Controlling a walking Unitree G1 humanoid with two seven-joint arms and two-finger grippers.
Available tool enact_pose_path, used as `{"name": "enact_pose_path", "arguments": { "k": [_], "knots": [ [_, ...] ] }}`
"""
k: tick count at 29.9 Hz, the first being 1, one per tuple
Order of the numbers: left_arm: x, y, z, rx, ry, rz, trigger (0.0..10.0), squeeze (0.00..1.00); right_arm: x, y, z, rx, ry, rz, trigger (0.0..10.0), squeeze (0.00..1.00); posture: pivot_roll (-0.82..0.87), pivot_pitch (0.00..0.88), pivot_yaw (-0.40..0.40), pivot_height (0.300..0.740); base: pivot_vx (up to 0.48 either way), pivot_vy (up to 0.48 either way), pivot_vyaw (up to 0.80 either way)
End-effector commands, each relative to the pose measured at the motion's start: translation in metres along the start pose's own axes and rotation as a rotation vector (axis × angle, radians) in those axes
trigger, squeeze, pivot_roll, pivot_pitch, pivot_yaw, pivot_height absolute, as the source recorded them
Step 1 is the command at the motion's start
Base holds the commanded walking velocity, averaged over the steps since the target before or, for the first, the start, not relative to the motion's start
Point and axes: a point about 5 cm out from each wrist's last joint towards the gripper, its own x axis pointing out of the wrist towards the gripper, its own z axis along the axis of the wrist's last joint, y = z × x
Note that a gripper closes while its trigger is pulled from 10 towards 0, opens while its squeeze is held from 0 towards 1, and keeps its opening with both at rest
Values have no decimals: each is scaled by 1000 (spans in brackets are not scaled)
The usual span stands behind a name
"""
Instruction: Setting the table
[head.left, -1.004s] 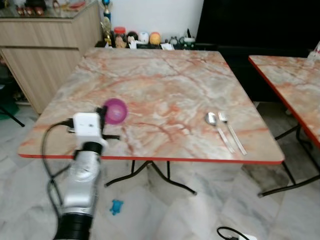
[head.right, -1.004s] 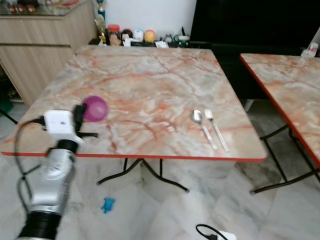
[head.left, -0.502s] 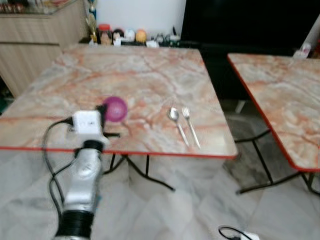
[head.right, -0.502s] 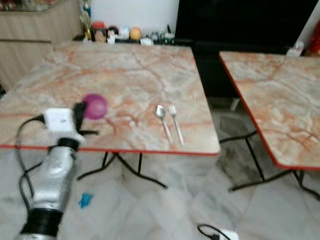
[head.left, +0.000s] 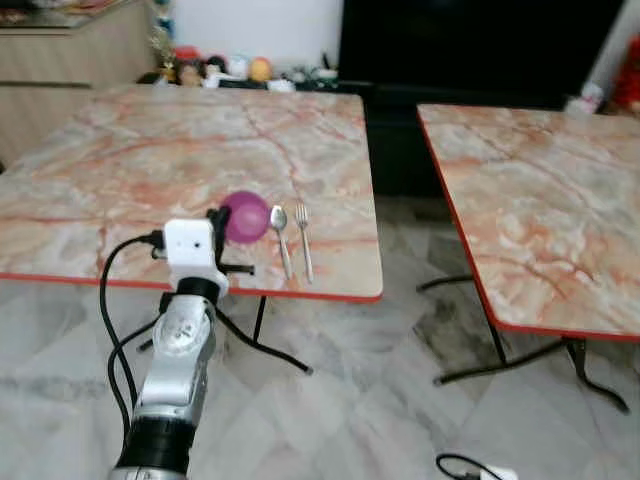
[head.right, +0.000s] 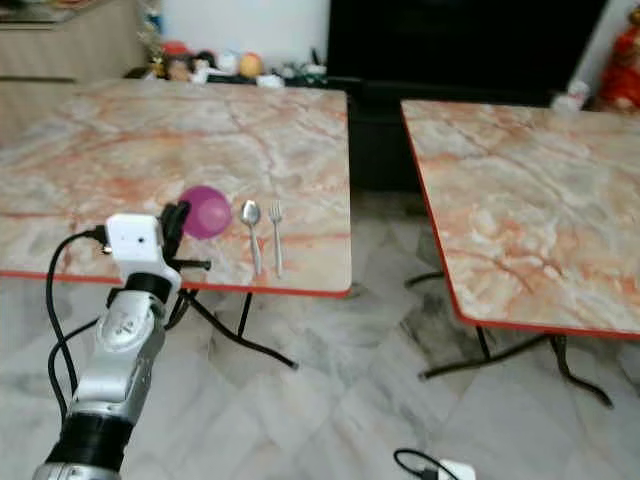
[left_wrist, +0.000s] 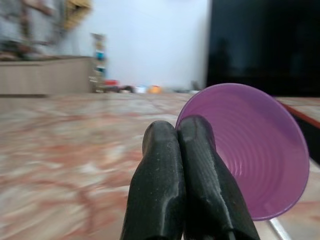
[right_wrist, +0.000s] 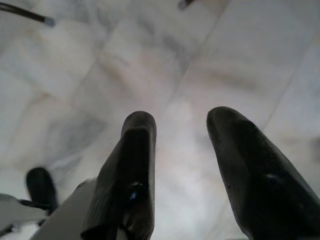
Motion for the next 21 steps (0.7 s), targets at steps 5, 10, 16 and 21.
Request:
{"name": "enact_pose_path", "arguments": {
  "k": [5, 10, 16, 21],
  "knots": [
    [-1, 2, -1, 14, 12, -2, 10000, 0, 1, 3, 1, 22, -5, 9, 10000, 0, 118, 0, -55, 740, 0, -465, 0],
    [-2, 5, -4, 21, 28, -5, 10000, 0, 1, 4, 2, 26, -4, 9, 10000, 0, 123, 0, -43, 740, 0, -461, 0],
    [4, 7, -1, 32, 30, -40, 10000, 0, 2, 11, 2, 49, -3, 9, 10000, 0, 128, 0, -8, 740, 0, -461, 0],
    [7, 5, 1, 36, 30, -65, 10000, 0, 1, 14, 1, 62, -5, 8, 10000, 0, 127, 0, 19, 740, 0, -459, 0]
  ]
}}
